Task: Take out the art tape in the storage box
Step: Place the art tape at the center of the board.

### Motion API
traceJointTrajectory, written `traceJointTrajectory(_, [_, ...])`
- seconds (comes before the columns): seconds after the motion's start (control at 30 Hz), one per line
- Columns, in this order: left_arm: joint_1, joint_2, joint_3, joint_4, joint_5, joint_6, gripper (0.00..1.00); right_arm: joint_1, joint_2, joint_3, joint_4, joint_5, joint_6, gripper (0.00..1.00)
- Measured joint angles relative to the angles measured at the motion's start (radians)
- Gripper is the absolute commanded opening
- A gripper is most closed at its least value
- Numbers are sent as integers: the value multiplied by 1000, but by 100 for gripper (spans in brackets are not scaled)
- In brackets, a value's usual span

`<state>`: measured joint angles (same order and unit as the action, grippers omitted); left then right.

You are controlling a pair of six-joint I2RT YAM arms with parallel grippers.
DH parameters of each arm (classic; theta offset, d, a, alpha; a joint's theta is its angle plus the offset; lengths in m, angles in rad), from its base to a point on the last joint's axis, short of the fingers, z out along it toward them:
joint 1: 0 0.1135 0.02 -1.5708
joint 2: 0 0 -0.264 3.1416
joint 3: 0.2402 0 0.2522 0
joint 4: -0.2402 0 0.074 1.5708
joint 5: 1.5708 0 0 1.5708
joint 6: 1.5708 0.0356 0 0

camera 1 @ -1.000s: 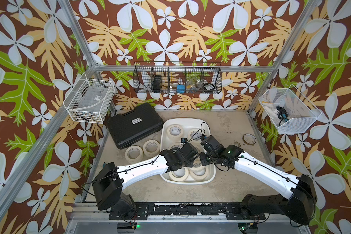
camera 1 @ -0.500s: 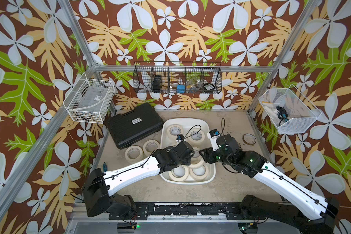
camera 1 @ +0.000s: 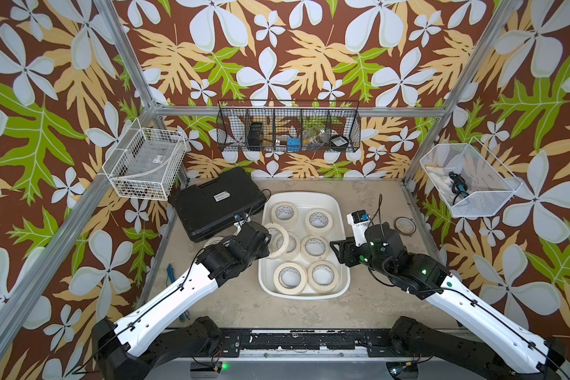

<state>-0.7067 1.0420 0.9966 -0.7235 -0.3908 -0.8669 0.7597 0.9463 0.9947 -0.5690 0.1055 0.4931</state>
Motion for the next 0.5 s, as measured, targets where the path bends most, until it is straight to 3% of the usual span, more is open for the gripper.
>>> traceJointTrajectory(0.27, [162,-195,-203,-100,-96,-173,0,0,1,-11,3,0,-1,66])
traceJointTrajectory(0.5, [230,-151,-319,-106,-37,-260,0,0,2,-22,8,-1,-2,66])
